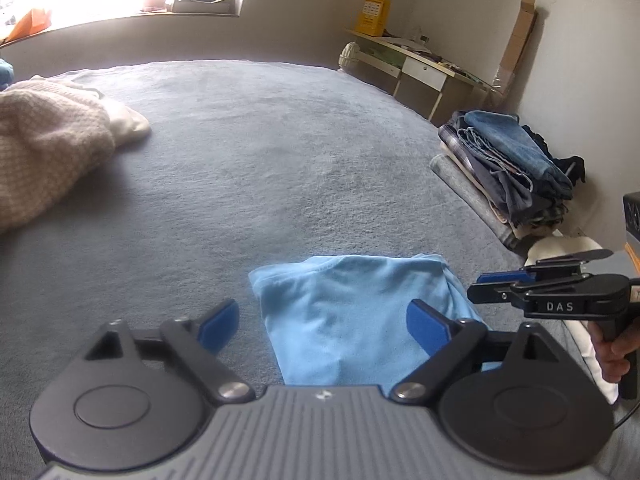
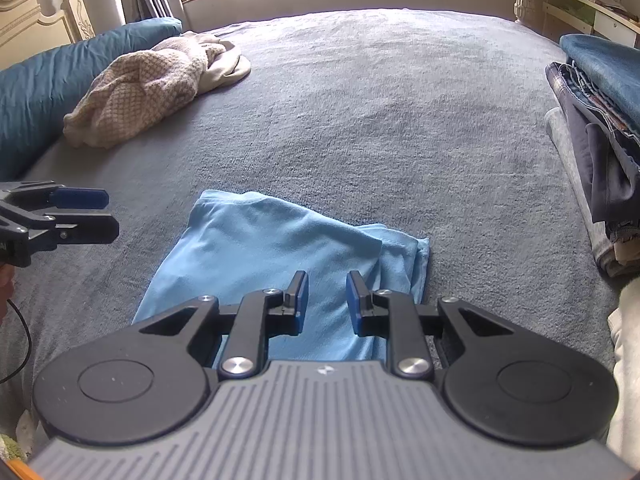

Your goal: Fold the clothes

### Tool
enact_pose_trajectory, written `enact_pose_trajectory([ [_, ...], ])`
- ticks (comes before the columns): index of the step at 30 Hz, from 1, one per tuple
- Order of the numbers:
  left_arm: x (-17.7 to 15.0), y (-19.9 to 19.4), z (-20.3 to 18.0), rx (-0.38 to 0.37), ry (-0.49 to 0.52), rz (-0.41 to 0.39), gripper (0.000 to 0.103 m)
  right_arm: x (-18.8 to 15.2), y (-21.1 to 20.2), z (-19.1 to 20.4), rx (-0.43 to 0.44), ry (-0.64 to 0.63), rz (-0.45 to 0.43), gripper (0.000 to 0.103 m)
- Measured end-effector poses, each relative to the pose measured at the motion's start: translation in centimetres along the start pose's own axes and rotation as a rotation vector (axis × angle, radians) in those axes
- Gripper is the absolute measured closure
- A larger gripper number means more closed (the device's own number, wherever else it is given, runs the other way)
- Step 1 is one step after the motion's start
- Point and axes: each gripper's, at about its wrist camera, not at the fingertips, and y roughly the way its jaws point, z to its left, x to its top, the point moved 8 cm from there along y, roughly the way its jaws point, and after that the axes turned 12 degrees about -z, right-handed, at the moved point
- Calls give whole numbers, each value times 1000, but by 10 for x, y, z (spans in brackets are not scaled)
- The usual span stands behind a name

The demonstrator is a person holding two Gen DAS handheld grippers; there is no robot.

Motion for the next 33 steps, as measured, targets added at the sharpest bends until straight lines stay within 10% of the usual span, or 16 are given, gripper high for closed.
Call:
enact_pose_trajectory([
  [33, -9, 0, -3, 52, -26, 48, 3, -7, -2, 2, 5, 18, 17, 80],
])
